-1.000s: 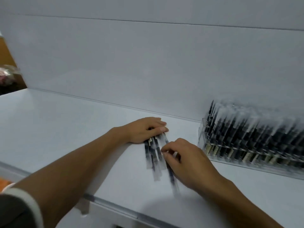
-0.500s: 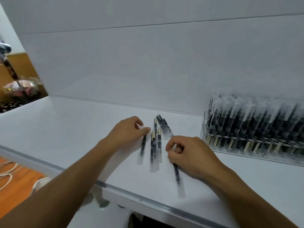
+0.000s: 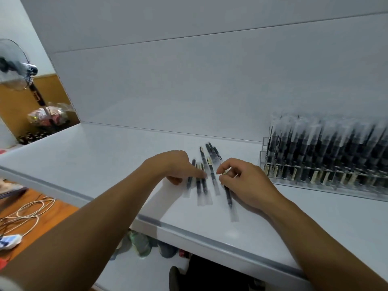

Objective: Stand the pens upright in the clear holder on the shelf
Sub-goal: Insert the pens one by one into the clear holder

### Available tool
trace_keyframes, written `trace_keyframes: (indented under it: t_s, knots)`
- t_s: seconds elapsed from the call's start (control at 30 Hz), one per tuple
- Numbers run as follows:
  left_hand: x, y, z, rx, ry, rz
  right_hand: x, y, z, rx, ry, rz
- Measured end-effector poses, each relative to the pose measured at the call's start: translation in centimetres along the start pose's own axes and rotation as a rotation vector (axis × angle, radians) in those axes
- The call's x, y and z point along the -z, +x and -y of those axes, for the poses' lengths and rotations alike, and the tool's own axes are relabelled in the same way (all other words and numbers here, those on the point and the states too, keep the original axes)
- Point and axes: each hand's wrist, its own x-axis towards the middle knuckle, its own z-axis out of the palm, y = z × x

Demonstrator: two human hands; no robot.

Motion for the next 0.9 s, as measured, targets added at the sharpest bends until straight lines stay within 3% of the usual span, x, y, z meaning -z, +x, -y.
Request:
trace_keyframes:
  t_s: [0.3,0.6,0.77,0.9]
  knots:
    - [1.1,0.0,-1.3,0.061,-0.245,0.102,-0.1,0.1,0.0,0.026,-0.001,0.012]
    - [-0.1,-0.5,1.3,0.085,-0.569,-0.003,0.1,-0.1,0.8,-0.011,0.131,0.024]
    - [-1.6,-1.3,2.0,-0.063,-0.860,-0.170,0.4,-0.8,1.6,-0.013,0.341,0.086]
    - [-2.0,-2.3,0.6,-0.256,-1.098,-0.239,1.3,-1.5,2.3,0.070,0.257,0.064]
